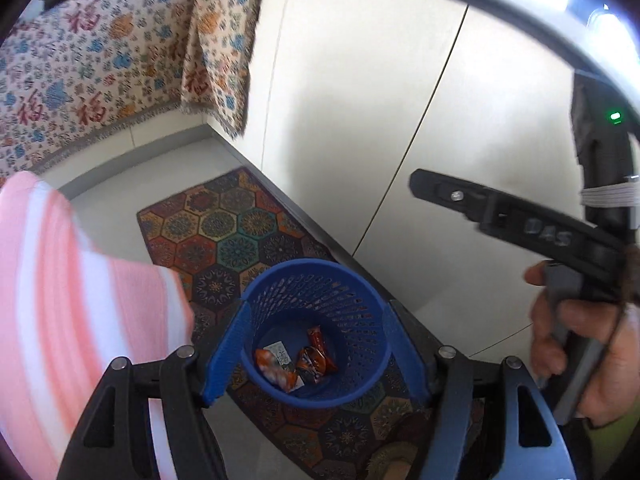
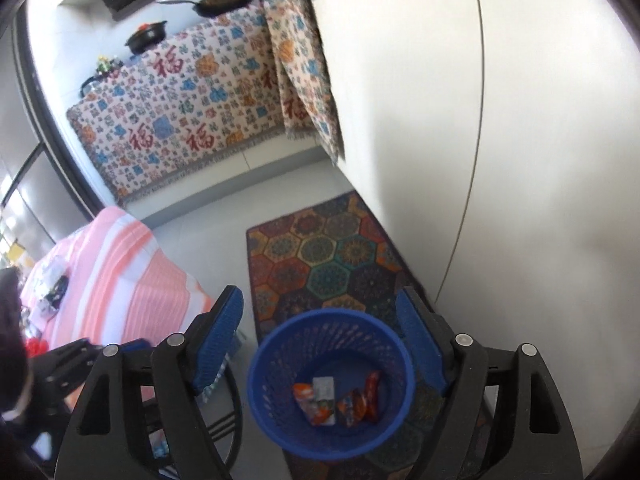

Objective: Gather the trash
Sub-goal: 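Return left tool to the table and grasp the red plastic bag, then grasp the wrapped bread stick with right tool while left tool holds the red bag, then carry red bag and bread stick over the blue wastebasket and open both tools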

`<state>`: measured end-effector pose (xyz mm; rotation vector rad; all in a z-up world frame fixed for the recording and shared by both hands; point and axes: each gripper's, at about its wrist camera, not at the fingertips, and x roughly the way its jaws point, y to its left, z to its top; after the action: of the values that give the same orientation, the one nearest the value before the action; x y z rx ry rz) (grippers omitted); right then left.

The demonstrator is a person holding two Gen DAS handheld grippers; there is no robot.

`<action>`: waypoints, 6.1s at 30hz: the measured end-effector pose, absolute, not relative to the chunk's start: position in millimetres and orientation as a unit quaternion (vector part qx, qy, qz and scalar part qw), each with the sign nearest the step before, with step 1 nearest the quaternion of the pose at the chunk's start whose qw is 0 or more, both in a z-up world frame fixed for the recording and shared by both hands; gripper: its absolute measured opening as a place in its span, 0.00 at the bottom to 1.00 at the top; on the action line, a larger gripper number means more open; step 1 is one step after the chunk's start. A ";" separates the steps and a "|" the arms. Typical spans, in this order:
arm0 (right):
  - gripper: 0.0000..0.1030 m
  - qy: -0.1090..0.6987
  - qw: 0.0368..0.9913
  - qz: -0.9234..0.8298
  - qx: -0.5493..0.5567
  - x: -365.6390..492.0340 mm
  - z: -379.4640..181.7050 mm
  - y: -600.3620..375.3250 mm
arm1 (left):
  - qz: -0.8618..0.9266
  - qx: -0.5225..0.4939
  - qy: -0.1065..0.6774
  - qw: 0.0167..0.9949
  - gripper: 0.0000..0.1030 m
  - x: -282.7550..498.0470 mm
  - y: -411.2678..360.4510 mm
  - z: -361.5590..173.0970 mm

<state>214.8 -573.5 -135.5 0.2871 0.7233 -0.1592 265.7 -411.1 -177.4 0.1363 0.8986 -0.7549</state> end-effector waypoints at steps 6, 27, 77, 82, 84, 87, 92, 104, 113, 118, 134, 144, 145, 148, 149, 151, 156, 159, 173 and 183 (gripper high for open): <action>0.83 0.320 0.942 -0.033 0.099 204.1 -113.0 -497.3 | -0.328 0.047 0.401 0.854 0.69 212.7 -335.1 -143.0; 0.88 0.413 0.895 0.165 -0.003 172.7 -176.3 -207.3 | -0.117 0.044 0.438 0.890 0.69 170.3 -43.0 -182.5; 1.00 0.406 0.900 0.150 -0.049 165.1 -188.9 -196.1 | -0.024 -0.006 0.422 0.906 0.43 173.8 61.8 -168.9; 0.97 0.412 0.892 0.179 -0.047 166.0 -177.9 -186.3 | 0.028 -0.016 0.413 0.910 0.43 182.6 86.4 -171.5; 0.87 0.425 0.876 0.224 -0.042 173.9 -175.2 -170.2 | 0.035 -0.025 0.407 0.912 0.43 179.5 92.6 -170.6; 0.79 0.430 0.864 0.258 -0.053 189.3 -176.9 -135.7 | 0.042 -0.038 0.399 0.915 0.43 174.3 101.4 -168.9; 0.61 0.429 0.849 0.302 -0.067 235.8 -174.0 -71.0 | 0.048 -0.041 0.396 0.916 0.43 163.3 112.3 -167.3; 0.54 0.433 0.848 0.301 -0.047 322.3 -172.1 8.4 | 0.029 -0.082 0.408 0.909 0.43 157.4 127.8 -174.5; 0.22 0.411 0.862 0.296 -0.023 272.2 -159.2 -32.1 | 0.018 -0.078 0.407 0.910 0.43 156.2 121.7 -173.5; 0.22 0.401 0.892 0.209 0.005 233.5 -157.0 -119.2 | -0.004 -0.078 0.408 0.910 0.43 158.3 96.2 -173.1; 0.70 0.410 0.893 0.185 -0.028 173.8 -183.3 -155.2 | -0.024 -0.007 0.426 0.904 0.48 188.9 15.6 -181.6; 0.83 0.417 0.889 0.185 -0.049 174.0 -189.1 -150.2 | -0.018 0.018 0.431 0.902 0.65 188.6 10.0 -186.1; 0.83 0.416 0.889 0.187 -0.047 174.1 -189.1 -150.9 | -0.018 0.017 0.431 0.902 0.65 188.9 10.0 -186.4; 0.83 0.415 0.889 0.187 -0.040 173.9 -189.1 -153.2 | -0.018 0.017 0.431 0.902 0.65 189.2 10.0 -186.6; 0.83 0.415 0.889 0.188 -0.039 173.7 -189.1 -153.7 | -0.018 0.018 0.431 0.902 0.65 189.1 10.1 -186.7; 0.83 0.414 0.889 0.190 -0.036 173.8 -188.7 -154.7 | -0.018 0.017 0.431 0.902 0.65 189.1 10.4 -186.6; 0.83 0.432 0.876 0.215 0.005 180.9 -183.3 -171.2 | -0.042 0.023 0.438 0.897 0.65 189.5 14.2 -184.9; 0.82 0.454 0.865 0.215 -0.008 195.5 -170.6 -181.6 | -0.082 0.012 0.445 0.892 0.65 189.1 24.6 -179.1; 0.21 0.544 0.797 0.243 -0.092 256.0 -164.3 -144.1 | -0.116 0.040 0.467 0.876 0.43 207.0 23.3 -164.3; 0.16 0.500 0.832 0.239 -0.006 226.5 -134.9 -191.7 | -0.145 0.011 0.436 0.888 0.42 188.1 10.5 -145.3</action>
<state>226.5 -191.7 -134.9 -0.0120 1.0608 0.5062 188.1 10.5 -145.3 0.0225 0.9050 -0.3006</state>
